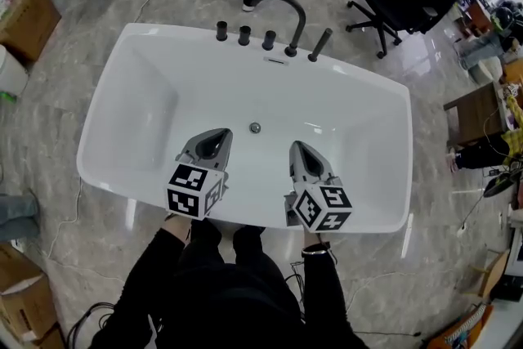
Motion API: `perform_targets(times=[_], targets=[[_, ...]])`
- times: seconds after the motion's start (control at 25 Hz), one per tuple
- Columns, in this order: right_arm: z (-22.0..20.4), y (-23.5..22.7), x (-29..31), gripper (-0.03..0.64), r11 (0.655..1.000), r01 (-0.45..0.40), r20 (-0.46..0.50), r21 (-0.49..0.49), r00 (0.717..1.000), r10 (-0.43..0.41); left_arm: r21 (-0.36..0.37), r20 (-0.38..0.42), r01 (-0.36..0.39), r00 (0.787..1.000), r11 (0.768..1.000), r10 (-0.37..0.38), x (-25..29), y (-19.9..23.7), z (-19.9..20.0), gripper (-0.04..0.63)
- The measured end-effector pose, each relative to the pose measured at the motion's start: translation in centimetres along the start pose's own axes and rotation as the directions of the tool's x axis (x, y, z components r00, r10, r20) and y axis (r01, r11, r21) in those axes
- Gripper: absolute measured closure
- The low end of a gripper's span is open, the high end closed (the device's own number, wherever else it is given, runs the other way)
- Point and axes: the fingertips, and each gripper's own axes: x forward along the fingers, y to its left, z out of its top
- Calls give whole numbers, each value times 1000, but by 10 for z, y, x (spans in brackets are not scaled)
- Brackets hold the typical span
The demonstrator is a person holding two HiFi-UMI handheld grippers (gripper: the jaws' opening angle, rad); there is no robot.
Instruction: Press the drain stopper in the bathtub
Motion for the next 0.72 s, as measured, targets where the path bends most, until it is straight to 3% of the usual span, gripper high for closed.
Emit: perform_targets(times=[0.72], targets=[[-8,-5,2,617,1000,23,-19,2,1000,-23,-21,-13,-18,1000,1000,18,2,6,-7,594]])
